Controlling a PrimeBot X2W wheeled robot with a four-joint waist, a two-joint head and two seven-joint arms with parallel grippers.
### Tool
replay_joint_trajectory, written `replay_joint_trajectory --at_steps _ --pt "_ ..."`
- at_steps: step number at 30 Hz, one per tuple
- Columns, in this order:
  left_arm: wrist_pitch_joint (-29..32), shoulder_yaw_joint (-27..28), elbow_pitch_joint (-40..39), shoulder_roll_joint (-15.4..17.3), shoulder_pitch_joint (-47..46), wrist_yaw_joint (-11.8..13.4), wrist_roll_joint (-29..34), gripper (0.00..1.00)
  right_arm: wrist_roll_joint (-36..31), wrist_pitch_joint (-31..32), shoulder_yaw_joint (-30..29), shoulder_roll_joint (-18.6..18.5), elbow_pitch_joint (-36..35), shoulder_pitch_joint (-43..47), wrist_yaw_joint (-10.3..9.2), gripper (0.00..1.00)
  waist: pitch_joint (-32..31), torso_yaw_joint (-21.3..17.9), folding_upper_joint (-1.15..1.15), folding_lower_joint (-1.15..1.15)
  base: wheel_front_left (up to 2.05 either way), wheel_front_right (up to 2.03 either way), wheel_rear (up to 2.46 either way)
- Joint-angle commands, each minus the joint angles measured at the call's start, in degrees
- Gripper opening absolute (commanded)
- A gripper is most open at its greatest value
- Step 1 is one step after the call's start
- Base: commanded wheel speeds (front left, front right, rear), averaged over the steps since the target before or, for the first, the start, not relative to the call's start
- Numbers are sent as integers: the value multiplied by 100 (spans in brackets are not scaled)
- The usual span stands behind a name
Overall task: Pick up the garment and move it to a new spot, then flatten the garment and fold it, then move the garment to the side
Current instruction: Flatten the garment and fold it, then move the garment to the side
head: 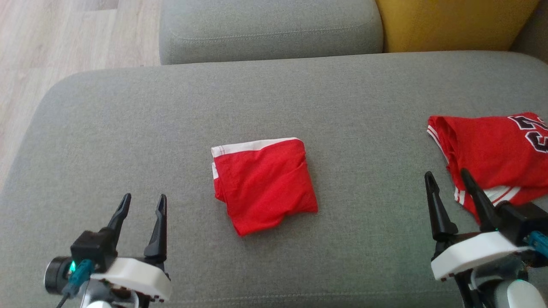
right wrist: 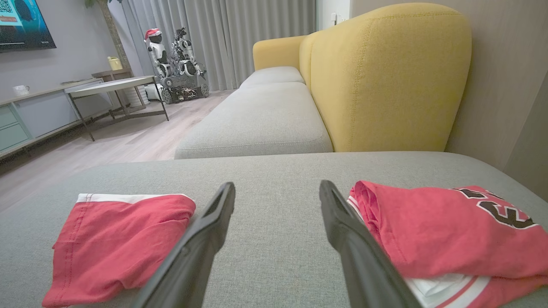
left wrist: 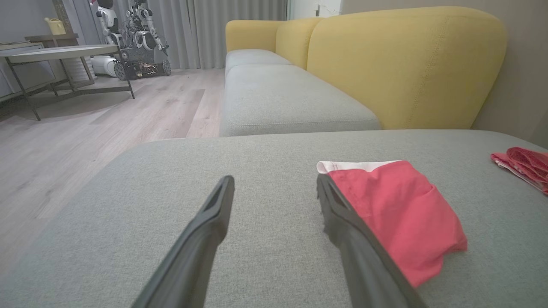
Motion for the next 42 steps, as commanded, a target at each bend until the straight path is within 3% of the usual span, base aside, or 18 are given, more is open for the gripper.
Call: replay_joint_trajectory --at_steps 1,11,19,31,41,42 --pt "-8 218 -212 118 -263 45 -26 100 -61 14 108 -36 -234 -177 -4 100 0 5 0 0 0 0 0" --pt "-40 174 -188 140 -312 48 -49 100 -58 30 73 -29 -218 -164 -4 100 32 69 0 0 0 0 0" --pt "-74 61 -237 134 -613 -23 -13 100 -18 42 35 -5 112 -402 -4 100 360 409 0 0 0 0 0" --pt "-358 -178 37 -70 -1317 -215 -5 100 361 -216 1002 48 2118 -1760 -4 100 1143 1126 0 0 0 0 0" --pt "-536 -261 317 -210 -1616 -290 -11 100 1135 73 1921 53 3740 -2559 -4 100 1455 1218 0 0 0 0 0" --pt "-546 -260 333 -209 -1635 -293 -8 100 1210 115 1987 53 3819 -2601 -4 44 1467 1194 0 0 0 0 0"
